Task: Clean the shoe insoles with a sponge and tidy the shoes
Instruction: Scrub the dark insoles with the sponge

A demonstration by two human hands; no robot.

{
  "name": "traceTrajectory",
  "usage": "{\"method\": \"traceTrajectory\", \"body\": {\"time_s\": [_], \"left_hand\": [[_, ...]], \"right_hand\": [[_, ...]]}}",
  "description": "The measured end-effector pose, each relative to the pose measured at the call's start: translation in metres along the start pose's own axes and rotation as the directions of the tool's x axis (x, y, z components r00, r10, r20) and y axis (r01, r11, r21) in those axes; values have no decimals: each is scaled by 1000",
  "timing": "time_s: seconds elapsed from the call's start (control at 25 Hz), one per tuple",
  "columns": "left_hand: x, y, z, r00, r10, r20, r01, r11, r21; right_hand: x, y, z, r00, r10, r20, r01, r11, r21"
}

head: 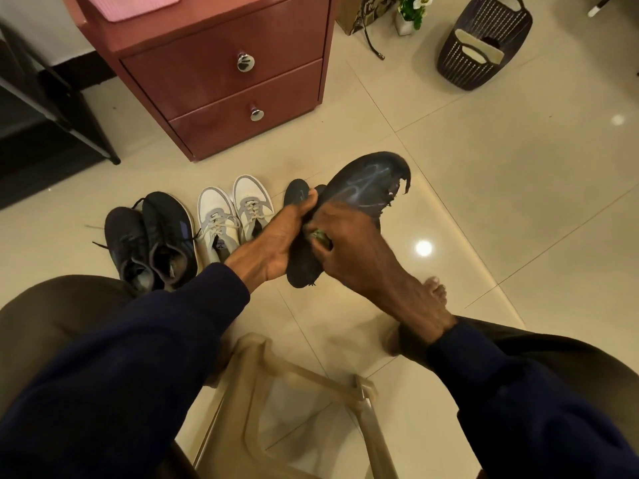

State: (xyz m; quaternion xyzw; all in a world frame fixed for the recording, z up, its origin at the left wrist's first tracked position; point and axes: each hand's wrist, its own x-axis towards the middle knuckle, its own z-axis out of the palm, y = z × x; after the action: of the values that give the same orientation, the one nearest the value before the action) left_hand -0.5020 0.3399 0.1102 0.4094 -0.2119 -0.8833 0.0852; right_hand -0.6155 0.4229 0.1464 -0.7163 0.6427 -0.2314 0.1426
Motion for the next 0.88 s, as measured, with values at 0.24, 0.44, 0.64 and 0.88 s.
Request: {"method": "traceTrajectory", "body": {"time_s": [0.24, 0.44, 0.64, 0.88], "left_hand": [[0, 0, 3, 999, -10, 43, 10, 1000, 4], [2, 1, -3, 999, 38, 8, -38, 999, -38], [1, 2, 2, 1000, 13, 12, -12, 999, -48], [-2, 4, 4, 999, 18, -28, -20, 996, -86]], "right_hand": [[-2, 42, -25, 917, 334, -220, -336, 941, 28], [-2, 10, -3, 999, -35, -22, 34, 999, -23], [-3, 41, -17, 937, 276, -216, -294, 954, -56], [2, 30, -18, 999, 22, -39, -28, 985, -169]]}}
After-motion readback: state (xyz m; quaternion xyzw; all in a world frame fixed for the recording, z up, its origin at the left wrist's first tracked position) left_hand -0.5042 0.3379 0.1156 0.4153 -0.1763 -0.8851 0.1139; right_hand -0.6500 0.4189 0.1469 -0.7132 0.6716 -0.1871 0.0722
